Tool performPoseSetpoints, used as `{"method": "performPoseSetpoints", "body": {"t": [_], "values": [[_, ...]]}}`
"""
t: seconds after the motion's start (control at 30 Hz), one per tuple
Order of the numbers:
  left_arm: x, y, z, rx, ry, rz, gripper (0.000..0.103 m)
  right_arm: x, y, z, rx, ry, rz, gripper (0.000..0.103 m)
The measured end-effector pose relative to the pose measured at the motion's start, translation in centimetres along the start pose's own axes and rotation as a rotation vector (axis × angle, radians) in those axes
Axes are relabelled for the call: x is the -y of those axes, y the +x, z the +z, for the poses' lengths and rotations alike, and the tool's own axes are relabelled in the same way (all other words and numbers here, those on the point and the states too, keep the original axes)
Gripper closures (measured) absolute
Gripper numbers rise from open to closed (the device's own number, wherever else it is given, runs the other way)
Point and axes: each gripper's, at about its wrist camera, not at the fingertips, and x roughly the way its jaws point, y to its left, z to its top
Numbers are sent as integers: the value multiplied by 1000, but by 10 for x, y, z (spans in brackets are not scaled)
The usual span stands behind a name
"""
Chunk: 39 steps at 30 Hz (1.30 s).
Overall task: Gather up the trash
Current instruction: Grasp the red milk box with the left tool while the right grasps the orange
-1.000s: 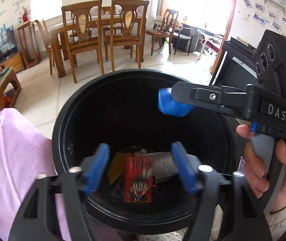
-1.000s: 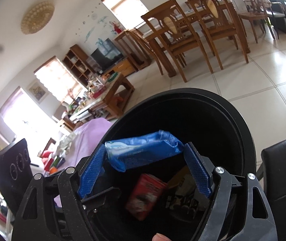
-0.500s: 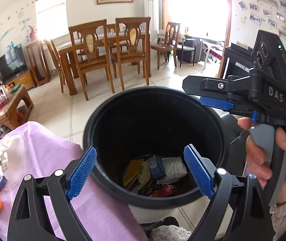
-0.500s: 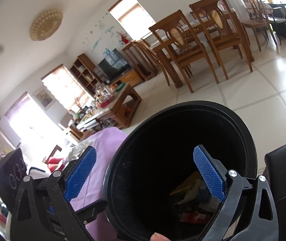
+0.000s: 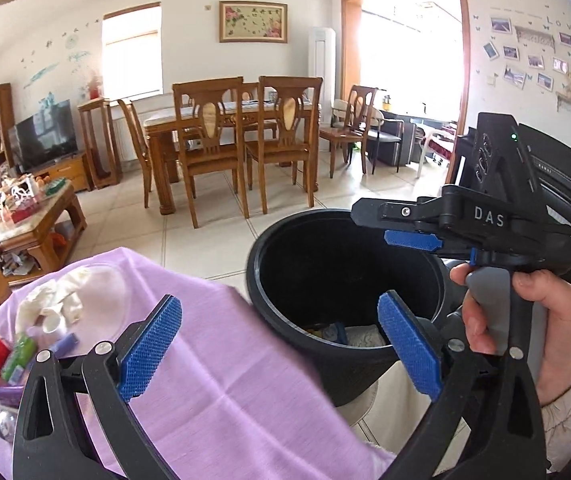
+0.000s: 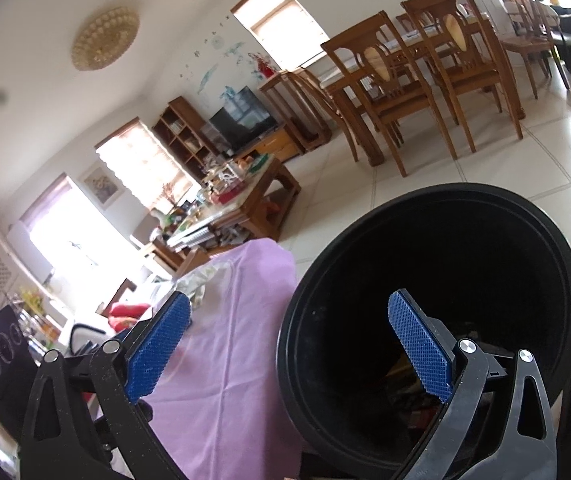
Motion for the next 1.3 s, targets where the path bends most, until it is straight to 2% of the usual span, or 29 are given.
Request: {"method": "performPoseSetpoints", "body": {"t": [0.13,0.2,0.23,0.3,0.37,0.47,0.6,0.63,0.7,0.8,0.87,0.97,1.07,1.13,1.3], "values": [[-30,-14,-12,7,-50,59,5,-31,17,-6,38,-40,-6,5],[-57,-23,-21,2,-92,101,5,-52,29,-12,43,-83,12,5],[-70,-26,-24,1,-115,119,5,-63,38,-13,21,-103,35,5],[-105,-35,-33,1,-172,168,5,-89,64,-20,-94,-163,71,5],[-141,-43,-41,-1,-223,222,5,-117,87,-30,-165,-238,58,5],[-202,-49,-52,-25,-286,301,5,-157,123,-49,-246,-330,-12,5],[-284,-45,-67,-96,-351,422,5,-202,177,-78,-358,-418,8,5],[-300,-41,-70,-123,-363,432,5,-207,186,-92,-378,-438,19,5],[-327,-31,-75,-179,-371,433,5,-229,209,-109,-400,-483,17,5],[-340,-19,-79,-236,-318,408,5,-255,235,-127,-384,-582,-25,7],[-340,-13,-83,-265,-280,388,5,-264,254,-133,-410,-615,-51,15],[-339,-4,-88,-295,-227,377,5,-265,279,-139,-455,-593,-62,36],[-347,-1,-95,-291,-268,347,8,-266,294,-144,-467,-591,-77,44],[-355,2,-101,-319,-301,327,30,-266,298,-145,-457,-588,-65,49],[-358,-3,-104,-315,-325,344,52,-262,300,-142,-458,-549,-7,62]]}}
